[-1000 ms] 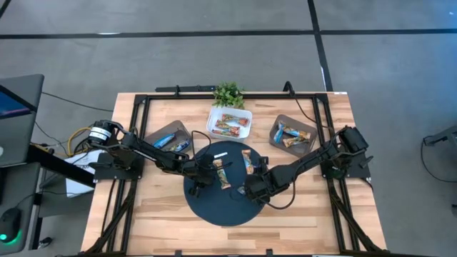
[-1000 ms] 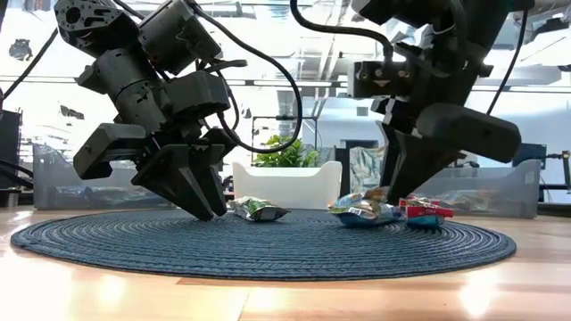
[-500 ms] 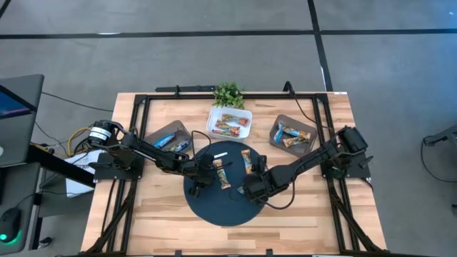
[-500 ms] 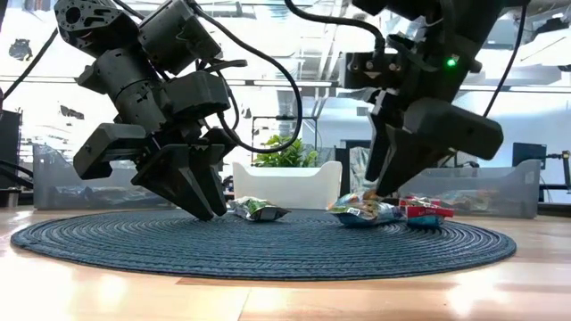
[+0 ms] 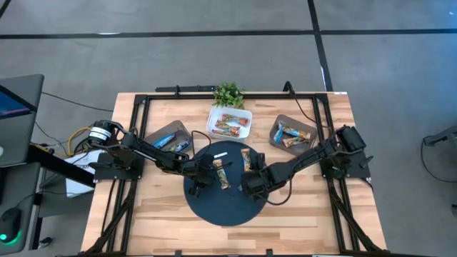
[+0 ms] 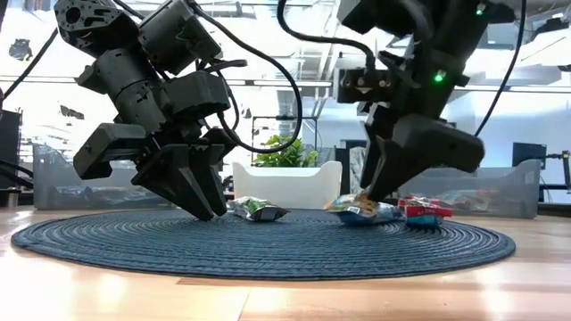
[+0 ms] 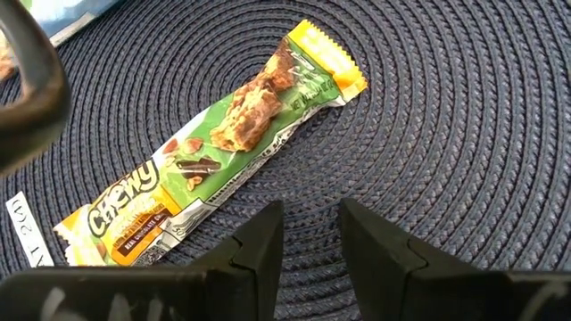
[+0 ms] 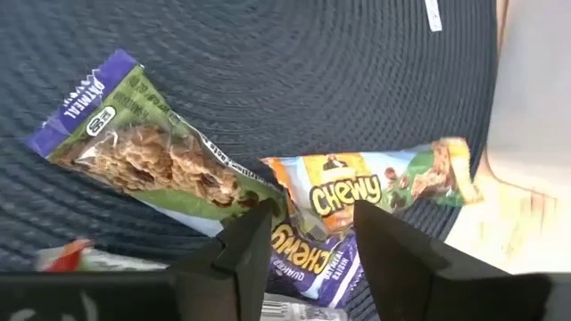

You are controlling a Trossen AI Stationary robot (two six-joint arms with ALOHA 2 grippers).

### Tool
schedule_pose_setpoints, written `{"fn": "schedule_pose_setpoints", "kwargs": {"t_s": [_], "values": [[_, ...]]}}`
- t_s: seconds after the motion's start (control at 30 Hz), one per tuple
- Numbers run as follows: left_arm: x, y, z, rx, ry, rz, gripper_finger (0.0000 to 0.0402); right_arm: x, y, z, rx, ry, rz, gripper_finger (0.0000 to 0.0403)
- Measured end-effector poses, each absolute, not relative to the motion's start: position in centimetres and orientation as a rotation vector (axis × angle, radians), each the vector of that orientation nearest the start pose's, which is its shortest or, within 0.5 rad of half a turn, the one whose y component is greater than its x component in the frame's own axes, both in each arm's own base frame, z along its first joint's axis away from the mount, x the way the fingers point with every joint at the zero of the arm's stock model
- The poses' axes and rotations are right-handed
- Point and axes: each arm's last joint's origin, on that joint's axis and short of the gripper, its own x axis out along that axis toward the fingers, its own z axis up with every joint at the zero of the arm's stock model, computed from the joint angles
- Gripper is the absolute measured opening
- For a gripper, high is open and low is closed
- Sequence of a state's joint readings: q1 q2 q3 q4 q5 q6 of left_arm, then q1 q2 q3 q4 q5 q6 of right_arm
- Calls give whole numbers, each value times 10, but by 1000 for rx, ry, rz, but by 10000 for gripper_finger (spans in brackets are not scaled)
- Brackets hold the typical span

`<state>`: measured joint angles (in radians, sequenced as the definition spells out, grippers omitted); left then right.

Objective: Pick and place Granola Bars by type
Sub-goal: Put the yellow granola bar into the right black bin

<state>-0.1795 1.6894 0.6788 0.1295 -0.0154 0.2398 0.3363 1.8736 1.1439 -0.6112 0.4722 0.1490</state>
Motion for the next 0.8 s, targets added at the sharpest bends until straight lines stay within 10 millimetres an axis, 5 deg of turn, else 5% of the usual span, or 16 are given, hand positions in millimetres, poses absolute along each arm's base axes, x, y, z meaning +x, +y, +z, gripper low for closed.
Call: {"fn": "schedule_pose_setpoints", "kwargs": {"t_s": [0.33, 0.6, 0.8], "values": [[289, -52, 115, 309, 856, -258, 107, 331, 90, 145, -378, 1218, -231, 94], [289, -52, 115, 309, 856, -258, 107, 330, 93, 145, -429, 1223, -195, 10], [289, -52, 115, 309, 856, -258, 107, 328, 98, 146, -481, 1221, -185, 3]]}}
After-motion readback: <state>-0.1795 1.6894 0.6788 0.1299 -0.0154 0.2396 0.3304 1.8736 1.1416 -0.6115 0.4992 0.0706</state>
